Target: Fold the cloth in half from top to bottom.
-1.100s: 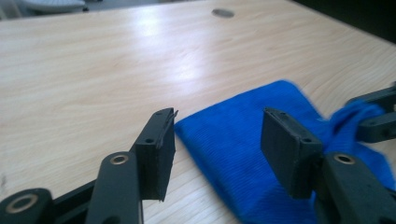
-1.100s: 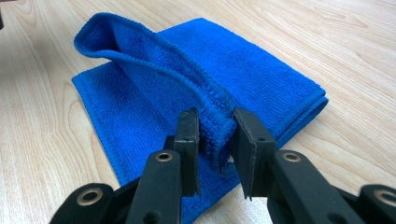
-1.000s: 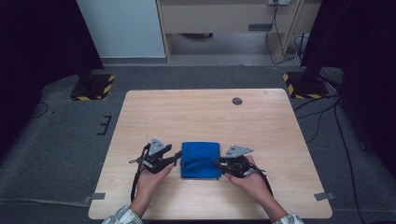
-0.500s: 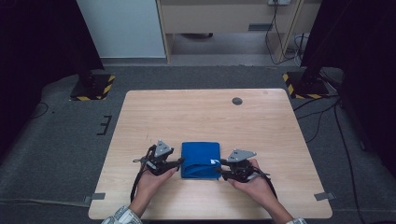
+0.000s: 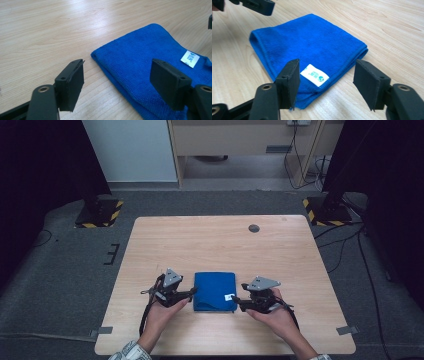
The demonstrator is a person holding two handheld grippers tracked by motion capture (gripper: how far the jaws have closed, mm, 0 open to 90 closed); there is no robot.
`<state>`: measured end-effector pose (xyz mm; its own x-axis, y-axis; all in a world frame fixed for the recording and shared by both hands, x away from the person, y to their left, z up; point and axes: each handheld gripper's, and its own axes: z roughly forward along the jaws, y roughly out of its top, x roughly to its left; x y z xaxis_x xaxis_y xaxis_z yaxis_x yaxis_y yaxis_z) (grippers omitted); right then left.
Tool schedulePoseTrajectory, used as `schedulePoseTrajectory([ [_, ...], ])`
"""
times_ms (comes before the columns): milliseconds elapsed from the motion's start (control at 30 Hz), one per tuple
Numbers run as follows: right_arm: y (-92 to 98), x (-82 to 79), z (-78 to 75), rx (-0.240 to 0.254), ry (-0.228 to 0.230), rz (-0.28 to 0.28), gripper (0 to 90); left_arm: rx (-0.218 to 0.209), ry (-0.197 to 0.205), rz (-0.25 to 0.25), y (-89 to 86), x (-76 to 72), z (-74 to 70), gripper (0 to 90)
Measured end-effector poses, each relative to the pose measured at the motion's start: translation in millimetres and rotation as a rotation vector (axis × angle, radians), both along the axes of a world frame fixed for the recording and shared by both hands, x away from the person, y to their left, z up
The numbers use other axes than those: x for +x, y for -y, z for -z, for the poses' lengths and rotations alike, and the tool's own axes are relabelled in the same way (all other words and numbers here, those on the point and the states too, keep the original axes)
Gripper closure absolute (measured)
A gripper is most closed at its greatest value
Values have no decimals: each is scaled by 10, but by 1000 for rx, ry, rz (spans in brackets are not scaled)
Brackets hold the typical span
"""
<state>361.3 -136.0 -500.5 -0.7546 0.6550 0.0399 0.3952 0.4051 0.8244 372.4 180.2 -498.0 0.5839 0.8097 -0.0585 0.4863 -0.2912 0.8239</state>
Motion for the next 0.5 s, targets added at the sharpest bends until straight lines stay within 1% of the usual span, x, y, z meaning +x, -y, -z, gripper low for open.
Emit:
schedulePoseTrajectory([
  [133, 9, 55, 15, -4, -1, 23, 333, 0, -9, 2, -1, 17, 6, 229],
  [233, 22, 87, 15, -2, 23, 57, 267, 11, -13, 3, -7, 28, 6, 199],
  [300, 37, 112, 5, 3, 25, 80, 215, 6, -19, 3, -15, 34, 6, 171],
  [367, 48, 127, 3, 7, 21, 95, 186, 9, -17, 0, -21, 41, 3, 148],
  [433, 66, 140, 8, -3, 27, 108, 164, 23, -11, -2, -25, 49, 5, 121],
  [500, 85, 159, 25, -19, 29, 147, 134, 35, -11, -1, -32, 62, 13, 99],
])
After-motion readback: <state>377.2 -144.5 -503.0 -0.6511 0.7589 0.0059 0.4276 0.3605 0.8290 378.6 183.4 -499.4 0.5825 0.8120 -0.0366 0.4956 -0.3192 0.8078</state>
